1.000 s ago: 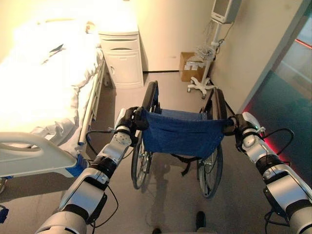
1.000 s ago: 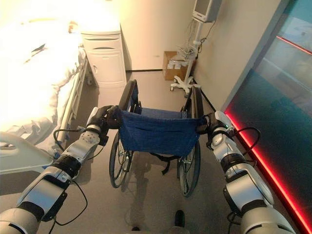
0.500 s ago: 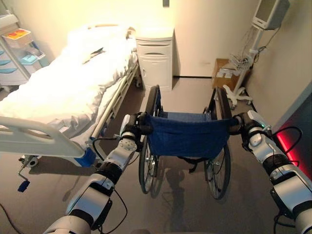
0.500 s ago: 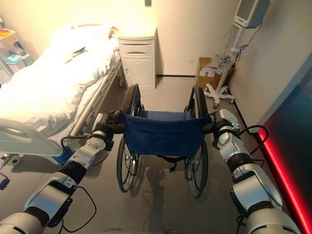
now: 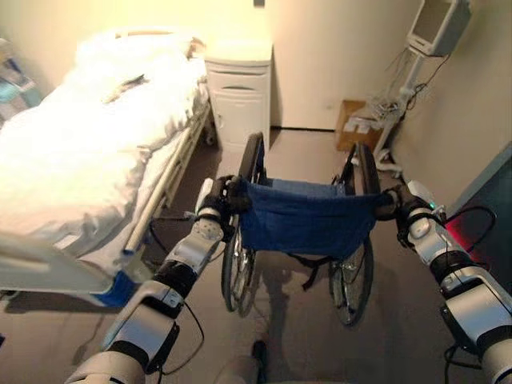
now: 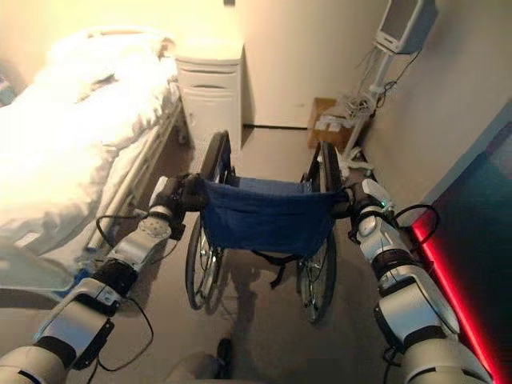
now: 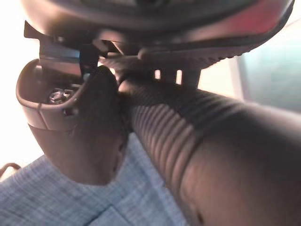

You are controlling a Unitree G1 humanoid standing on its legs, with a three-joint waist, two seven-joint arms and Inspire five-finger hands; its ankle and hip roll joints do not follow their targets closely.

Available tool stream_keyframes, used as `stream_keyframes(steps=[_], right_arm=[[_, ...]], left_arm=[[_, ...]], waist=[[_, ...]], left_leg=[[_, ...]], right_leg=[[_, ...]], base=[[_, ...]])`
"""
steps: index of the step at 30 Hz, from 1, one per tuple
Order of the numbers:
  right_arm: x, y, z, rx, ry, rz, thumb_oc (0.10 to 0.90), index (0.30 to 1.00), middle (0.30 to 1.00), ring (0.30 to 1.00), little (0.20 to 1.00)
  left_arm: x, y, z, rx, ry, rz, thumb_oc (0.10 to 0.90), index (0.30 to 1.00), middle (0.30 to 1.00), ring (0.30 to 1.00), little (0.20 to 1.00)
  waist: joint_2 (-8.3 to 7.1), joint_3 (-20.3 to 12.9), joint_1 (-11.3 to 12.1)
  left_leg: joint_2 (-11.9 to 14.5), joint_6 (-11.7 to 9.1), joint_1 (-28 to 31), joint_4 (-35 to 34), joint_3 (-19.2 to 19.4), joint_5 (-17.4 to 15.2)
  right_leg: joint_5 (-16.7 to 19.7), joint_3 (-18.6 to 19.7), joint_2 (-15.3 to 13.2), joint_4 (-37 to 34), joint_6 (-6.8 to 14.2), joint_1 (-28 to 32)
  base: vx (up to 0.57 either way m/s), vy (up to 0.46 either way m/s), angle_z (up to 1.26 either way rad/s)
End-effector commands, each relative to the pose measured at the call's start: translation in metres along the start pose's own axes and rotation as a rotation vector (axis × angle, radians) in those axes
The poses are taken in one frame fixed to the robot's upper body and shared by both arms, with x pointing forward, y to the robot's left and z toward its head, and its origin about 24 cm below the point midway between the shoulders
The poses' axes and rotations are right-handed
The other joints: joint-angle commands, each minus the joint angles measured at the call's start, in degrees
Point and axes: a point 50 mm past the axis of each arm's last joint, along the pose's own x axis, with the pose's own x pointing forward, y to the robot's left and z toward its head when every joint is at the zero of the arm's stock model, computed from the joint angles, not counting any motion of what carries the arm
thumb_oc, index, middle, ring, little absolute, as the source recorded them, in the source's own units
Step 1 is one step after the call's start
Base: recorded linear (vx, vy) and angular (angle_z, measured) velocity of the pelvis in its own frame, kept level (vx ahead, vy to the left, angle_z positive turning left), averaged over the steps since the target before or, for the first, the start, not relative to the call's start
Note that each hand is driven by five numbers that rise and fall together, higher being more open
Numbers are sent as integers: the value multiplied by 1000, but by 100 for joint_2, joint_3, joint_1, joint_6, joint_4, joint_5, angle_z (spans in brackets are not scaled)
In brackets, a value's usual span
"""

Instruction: Push the wheelchair next to the bed

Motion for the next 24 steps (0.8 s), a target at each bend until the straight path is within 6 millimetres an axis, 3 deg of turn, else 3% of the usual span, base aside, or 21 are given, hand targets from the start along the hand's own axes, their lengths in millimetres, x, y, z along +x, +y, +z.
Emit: stream_keyframes(steps=[1,3,4,5,6,7,10,14,16,18,20,24], right_arm=[[-3,17,31,-17,-209,164,400,300,300,300,300],[-2,13,35,4,-209,144,400,300,300,300,300],[-2,13,35,4,-209,144,400,300,300,300,300],[-1,8,36,23,-210,115,400,300,300,300,300],[-1,8,36,23,-213,112,400,300,300,300,300],[-2,7,38,27,-210,102,400,300,300,300,300],[-2,2,44,24,-211,94,400,300,300,300,300],[-1,-10,51,29,-227,81,400,300,300,300,300],[-1,-14,51,3,-230,96,400,300,300,300,300],[-2,-16,44,7,-215,98,400,300,300,300,300],[-2,-13,35,-9,-202,98,400,300,300,300,300],[-1,-14,25,-12,-175,84,400,300,300,300,300]], left_arm=[[-23,-47,-73,50,231,-222,400,300,300,300,300],[-19,-45,-66,65,213,-222,400,300,300,300,300],[-19,-45,-66,65,213,-222,400,300,300,300,300],[-17,-43,-63,79,190,-224,400,300,300,300,300],[-17,-43,-63,80,189,-223,400,300,300,300,300],[-16,-43,-62,85,183,-225,400,300,300,300,300],[-16,-40,-62,85,180,-215,400,300,300,300,300],[-13,-34,-56,81,170,-173,400,300,300,300,300],[-13,-33,-58,53,190,-188,400,300,300,300,300],[-16,-36,-62,66,199,-197,400,300,300,300,300],[-17,-41,-64,59,205,-202,400,300,300,300,300],[-19,-53,-63,37,202,-234,400,300,300,300,300]], waist=[[-12,162,-2],[26,216,-69],[26,216,-69],[10,321,-186],[5,339,-203],[-24,364,-275],[-52,414,-356],[-181,493,-370],[-243,492,-447],[-284,482,-546],[-299,506,-608],[-319,492,-687]], left_leg=[[-144,-612,107,-141,-109,-519],[-95,-645,387,-170,-391,-635],[-95,-645,387,-170,-391,-635],[-142,-604,639,-228,-698,-894],[-152,-597,671,-223,-734,-943],[-168,-571,771,-213,-852,-1123],[-69,-586,804,23,-980,-1366],[212,-789,518,675,-832,-1430],[443,-868,485,993,-793,-1461],[796,-1068,624,1225,-606,-1279],[953,-1090,575,1508,-545,-1059],[1019,-1104,673,1659,-187,-889]], right_leg=[[1004,-243,52,-446,35,-86],[1313,-153,-244,-1175,23,-507],[1313,-153,-244,-1175,23,-507],[1859,111,-581,-1793,71,-905],[1947,151,-626,-1865,88,-940],[2275,374,-837,-2246,171,-1127],[2405,582,-1034,-2577,238,-1157],[2119,408,-947,-2193,279,-1075],[1775,382,-791,-1686,234,-1136],[1638,118,-688,-1548,45,-1050],[1489,46,-528,-1539,-139,-862],[1358,-231,-381,-1641,-315,-582]], base=[[229,-323,-22],[135,-290,-14],[194,-418,6],[167,-335,20],[297,-512,48],[245,-343,43],[269,-468,62],[171,-548,43],[232,-548,73],[238,-414,100],[234,-486,86],[203,-362,75]])
